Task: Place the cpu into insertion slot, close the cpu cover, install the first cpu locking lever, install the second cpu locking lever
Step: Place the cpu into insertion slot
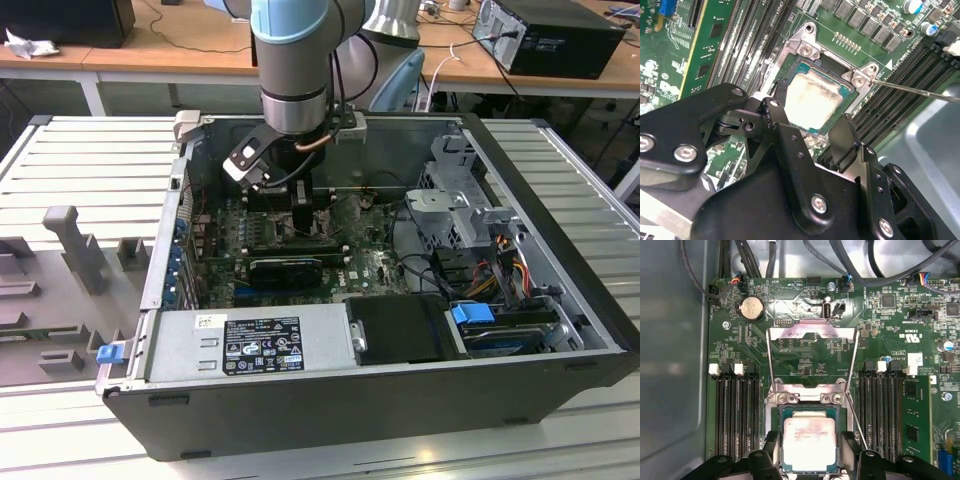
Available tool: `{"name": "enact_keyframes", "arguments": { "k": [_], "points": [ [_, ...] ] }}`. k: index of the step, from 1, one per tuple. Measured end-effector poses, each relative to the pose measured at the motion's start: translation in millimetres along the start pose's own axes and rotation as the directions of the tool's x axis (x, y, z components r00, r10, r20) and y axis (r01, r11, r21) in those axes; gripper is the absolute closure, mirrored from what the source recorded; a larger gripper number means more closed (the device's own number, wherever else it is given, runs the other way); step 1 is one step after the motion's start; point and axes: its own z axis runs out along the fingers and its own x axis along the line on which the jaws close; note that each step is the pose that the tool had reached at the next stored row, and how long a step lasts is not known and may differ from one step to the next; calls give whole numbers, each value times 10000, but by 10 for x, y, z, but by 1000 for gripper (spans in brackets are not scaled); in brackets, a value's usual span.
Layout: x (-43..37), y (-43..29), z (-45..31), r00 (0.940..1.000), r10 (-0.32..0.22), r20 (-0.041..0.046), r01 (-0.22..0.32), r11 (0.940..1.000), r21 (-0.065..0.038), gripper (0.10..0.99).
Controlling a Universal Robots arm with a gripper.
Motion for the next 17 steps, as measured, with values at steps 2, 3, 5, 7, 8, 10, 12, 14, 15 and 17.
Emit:
{"name": "enact_keyframes", "arguments": {
  "k": [2,3,5,7,8,10,12,14,15,17],
  "points": [
    [0,2,-17,10000,-1,4,1,10000,-1,482],
    [-1,1,-19,10000,0,5,0,10000,-1,494],
    [-18,2,-25,10000,0,9,0,10000,-1,686],
    [-20,3,-31,10000,-1,16,1,10000,-1,867],
    [-20,3,-32,10000,-1,16,1,10000,-1,867],
    [-20,3,-39,10000,-2,17,2,10000,0,980],
    [-19,4,-47,10000,-1,15,1,10000,-2,980],
    [-20,4,-54,10000,-1,17,1,10000,0,980],
    [-20,5,-58,10000,-2,18,2,10000,0,980],
    [-19,6,-68,10000,-3,23,3,10000,0,980]
  ]
}}
